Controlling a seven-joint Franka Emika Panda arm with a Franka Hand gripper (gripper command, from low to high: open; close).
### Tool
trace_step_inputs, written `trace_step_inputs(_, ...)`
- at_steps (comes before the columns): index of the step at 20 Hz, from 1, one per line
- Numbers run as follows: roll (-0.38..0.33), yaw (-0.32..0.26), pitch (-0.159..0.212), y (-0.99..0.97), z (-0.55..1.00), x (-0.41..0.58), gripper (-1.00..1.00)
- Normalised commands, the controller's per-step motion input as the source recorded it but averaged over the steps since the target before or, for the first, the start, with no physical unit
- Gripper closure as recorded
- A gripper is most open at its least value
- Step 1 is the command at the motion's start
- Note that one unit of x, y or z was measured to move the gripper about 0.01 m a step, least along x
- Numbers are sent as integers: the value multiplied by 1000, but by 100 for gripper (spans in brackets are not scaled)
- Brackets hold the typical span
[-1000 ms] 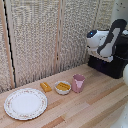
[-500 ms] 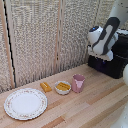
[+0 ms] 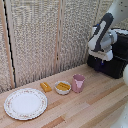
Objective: Carefully navigate your gripper to the air fryer's handle. Confidently seize the handle using your gripper. Gradually bring the handle toward yourself to access the air fryer.
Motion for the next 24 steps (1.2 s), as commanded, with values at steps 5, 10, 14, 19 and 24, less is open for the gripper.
trace_step_inputs(5, 8, -120, -8, 806, -231, -102, 100)
trace_step_inputs(10, 0, -121, -35, 823, -230, -106, 100)
trace_step_inputs(14, 5, -68, -83, 865, -150, -280, 100)
trace_step_inputs(19, 23, -59, -126, 895, -11, -199, 100)
trace_step_inputs(24, 1, -102, -44, 874, 30, 9, 100)
